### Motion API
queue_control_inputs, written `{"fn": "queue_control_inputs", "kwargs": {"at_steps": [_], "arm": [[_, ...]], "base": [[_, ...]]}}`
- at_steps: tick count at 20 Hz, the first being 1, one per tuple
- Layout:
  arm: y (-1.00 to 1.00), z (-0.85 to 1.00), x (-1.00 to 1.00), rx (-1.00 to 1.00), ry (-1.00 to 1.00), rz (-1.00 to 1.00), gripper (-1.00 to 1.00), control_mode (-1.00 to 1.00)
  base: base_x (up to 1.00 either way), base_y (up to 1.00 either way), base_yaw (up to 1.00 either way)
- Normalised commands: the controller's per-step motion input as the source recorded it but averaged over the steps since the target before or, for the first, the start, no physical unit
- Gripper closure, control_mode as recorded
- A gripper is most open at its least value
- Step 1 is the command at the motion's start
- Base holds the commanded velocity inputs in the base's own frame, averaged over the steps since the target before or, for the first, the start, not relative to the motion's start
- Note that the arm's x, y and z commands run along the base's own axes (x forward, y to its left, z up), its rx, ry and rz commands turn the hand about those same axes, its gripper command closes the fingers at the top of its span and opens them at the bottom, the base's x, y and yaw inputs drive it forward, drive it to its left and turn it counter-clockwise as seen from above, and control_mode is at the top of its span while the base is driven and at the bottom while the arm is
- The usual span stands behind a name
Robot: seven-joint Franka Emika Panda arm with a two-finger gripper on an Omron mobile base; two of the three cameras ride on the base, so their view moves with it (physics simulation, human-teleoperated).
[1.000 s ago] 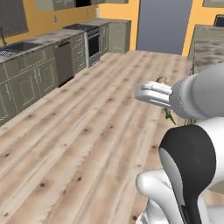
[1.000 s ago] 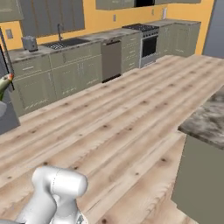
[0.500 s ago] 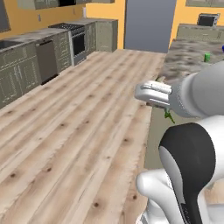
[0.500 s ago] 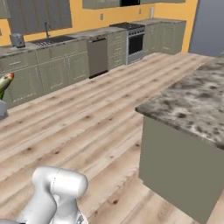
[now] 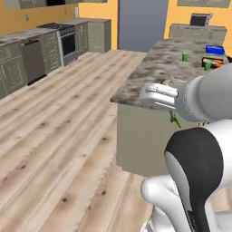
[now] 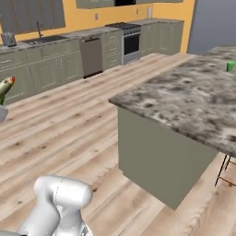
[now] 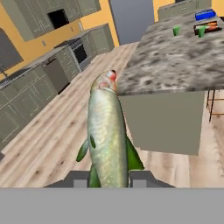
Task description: Gather the carrot and squash from the fridge and place them on a tray on the dining counter. Then gather the steak and fish from the fridge and place them on the other tray.
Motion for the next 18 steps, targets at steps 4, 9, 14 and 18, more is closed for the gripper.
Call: {"fn": "queue_control_inputs", "kwargs": {"at_steps": [4,9,14,18], "arm": [[0.0,0.0,0.0,0.0,0.0,0.0,1.0,1.0],[0.0,0.0,0.0,0.0,0.0,0.0,1.0,1.0],[0.0,0.0,0.0,0.0,0.0,0.0,1.0,1.0],[0.0,0.0,0.0,0.0,0.0,0.0,1.0,1.0]], "base": [[-0.28,-1.0,0.0],[-0.06,-1.0,0.0],[0.1,-1.0,0.0],[0.21,-1.0,0.0]]}}
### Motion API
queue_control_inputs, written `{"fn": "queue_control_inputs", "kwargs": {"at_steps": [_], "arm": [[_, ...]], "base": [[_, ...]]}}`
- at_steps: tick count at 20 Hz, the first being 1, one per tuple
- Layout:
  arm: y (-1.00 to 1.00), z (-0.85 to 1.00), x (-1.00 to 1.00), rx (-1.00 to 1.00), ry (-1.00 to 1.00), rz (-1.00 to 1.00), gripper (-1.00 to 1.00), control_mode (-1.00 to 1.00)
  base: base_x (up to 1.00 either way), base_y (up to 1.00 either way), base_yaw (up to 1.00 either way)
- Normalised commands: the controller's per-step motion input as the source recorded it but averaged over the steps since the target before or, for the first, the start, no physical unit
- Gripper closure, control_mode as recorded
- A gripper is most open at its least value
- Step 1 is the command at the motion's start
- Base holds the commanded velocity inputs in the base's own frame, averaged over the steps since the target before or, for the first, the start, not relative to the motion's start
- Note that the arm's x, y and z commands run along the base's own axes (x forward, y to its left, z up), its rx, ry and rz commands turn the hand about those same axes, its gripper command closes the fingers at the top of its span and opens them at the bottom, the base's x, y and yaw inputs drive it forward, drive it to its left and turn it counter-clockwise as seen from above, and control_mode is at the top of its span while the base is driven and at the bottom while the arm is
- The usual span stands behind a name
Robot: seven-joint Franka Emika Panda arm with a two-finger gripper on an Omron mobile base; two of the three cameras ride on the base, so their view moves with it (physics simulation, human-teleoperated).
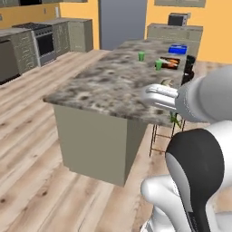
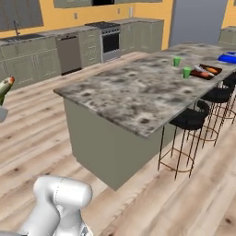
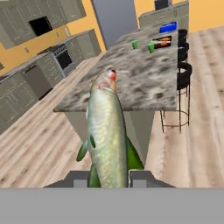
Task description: Gather the carrot and squash from the fridge and place them on a tray on the dining counter. Then gather the steak and fish from the fridge and place them on the other tray.
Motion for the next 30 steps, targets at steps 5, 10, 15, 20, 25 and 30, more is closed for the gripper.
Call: {"fn": "queue_control_inputs", "kwargs": {"at_steps": [5,10,15,20,25,30], "arm": [[0.0,0.0,0.0,0.0,0.0,0.0,1.0,1.0],[0.0,0.0,0.0,0.0,0.0,0.0,1.0,1.0],[0.0,0.0,0.0,0.0,0.0,0.0,1.0,1.0],[0.0,0.0,0.0,0.0,0.0,0.0,1.0,1.0],[0.0,0.0,0.0,0.0,0.0,0.0,1.0,1.0],[0.0,0.0,0.0,0.0,0.0,0.0,1.0,1.0]], "base": [[0.3,-1.0,0.0],[0.32,-1.0,0.0],[0.32,-1.0,0.01],[0.38,-1.0,0.02],[0.54,-1.0,0.01],[0.69,-1.0,0.02]]}}
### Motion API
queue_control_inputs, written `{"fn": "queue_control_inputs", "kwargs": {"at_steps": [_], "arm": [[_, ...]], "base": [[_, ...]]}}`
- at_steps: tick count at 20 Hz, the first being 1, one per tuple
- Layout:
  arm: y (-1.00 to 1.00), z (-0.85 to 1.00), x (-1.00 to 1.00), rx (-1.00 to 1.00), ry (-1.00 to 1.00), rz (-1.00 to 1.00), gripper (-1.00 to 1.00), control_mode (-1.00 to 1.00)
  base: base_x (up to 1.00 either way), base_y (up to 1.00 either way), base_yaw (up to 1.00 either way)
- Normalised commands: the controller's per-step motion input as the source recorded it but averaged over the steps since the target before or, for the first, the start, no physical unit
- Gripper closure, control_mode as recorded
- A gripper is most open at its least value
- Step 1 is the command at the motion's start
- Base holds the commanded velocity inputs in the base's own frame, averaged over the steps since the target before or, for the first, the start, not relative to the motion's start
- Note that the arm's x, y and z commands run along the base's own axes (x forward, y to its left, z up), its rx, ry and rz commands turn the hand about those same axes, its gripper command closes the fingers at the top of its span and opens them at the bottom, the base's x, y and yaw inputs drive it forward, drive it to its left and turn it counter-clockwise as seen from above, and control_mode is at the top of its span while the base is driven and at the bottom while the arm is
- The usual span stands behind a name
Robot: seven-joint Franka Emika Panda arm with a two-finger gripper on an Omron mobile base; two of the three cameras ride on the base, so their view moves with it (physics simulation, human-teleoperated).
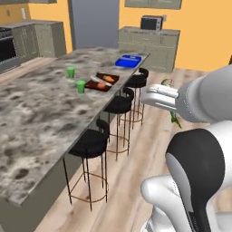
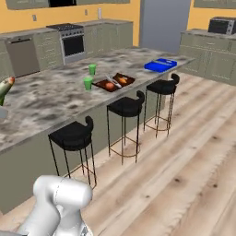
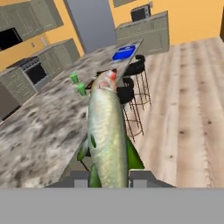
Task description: Gather the carrot and squash from the fridge and place them on a tray on the dining counter. Then gather the steak and fish from the fridge and place them on the other tray.
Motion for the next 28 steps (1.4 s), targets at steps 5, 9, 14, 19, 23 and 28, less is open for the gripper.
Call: {"fn": "queue_control_inputs", "kwargs": {"at_steps": [5,9,14,19,23,28], "arm": [[0.0,0.0,0.0,0.0,0.0,0.0,1.0,1.0],[0.0,0.0,0.0,0.0,0.0,0.0,1.0,1.0],[0.0,0.0,0.0,0.0,0.0,0.0,1.0,1.0],[0.0,0.0,0.0,0.0,0.0,0.0,1.0,1.0],[0.0,0.0,0.0,0.0,0.0,0.0,1.0,1.0],[0.0,0.0,0.0,0.0,0.0,0.0,1.0,1.0]], "base": [[0.78,-1.0,0.05],[0.79,-1.0,0.07],[0.79,-1.0,0.09],[0.89,-0.85,0.13],[0.88,-0.76,0.16],[0.87,-0.74,0.18]]}}
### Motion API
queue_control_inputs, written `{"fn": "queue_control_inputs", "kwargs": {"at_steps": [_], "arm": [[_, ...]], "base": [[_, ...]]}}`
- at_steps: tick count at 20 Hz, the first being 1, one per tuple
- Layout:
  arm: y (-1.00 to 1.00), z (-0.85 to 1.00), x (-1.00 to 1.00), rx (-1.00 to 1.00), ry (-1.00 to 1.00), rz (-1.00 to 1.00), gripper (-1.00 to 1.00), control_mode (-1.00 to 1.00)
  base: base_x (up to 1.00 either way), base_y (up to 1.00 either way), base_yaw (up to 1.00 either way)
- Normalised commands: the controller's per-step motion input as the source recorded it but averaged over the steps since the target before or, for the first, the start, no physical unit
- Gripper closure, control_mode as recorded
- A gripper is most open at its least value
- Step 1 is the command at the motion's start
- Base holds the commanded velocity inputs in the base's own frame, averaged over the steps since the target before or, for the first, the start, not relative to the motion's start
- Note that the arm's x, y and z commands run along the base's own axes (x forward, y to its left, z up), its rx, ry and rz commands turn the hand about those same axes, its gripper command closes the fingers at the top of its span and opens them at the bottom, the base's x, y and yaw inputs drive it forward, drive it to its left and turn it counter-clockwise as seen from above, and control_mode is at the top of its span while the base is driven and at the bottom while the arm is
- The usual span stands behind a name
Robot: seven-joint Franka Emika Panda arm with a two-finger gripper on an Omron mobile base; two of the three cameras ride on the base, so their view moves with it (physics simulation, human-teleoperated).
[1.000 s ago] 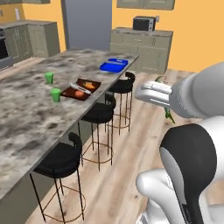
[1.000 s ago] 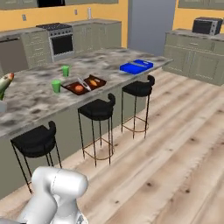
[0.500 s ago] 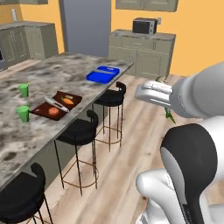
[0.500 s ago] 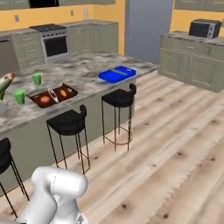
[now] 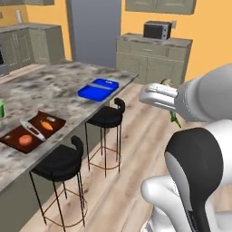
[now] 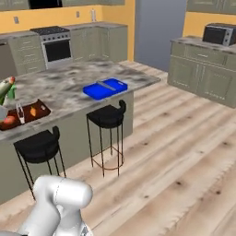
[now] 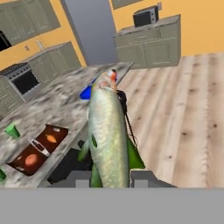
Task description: Gather the carrot and squash from the fridge and place them on a tray on the dining counter. Then gather the steak and fish from the fridge and place them on the other tray.
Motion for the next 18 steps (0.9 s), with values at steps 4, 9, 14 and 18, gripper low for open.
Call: {"fn": "queue_control_inputs", "kwargs": {"at_steps": [4,9,14,18], "arm": [[0.0,0.0,0.0,0.0,0.0,0.0,1.0,1.0],[0.0,0.0,0.0,0.0,0.0,0.0,1.0,1.0],[0.0,0.0,0.0,0.0,0.0,0.0,1.0,1.0],[0.0,0.0,0.0,0.0,0.0,0.0,1.0,1.0]], "base": [[0.85,-0.69,0.21],[0.83,-0.62,0.23],[0.77,-0.37,0.38],[0.75,-0.28,0.4]]}}
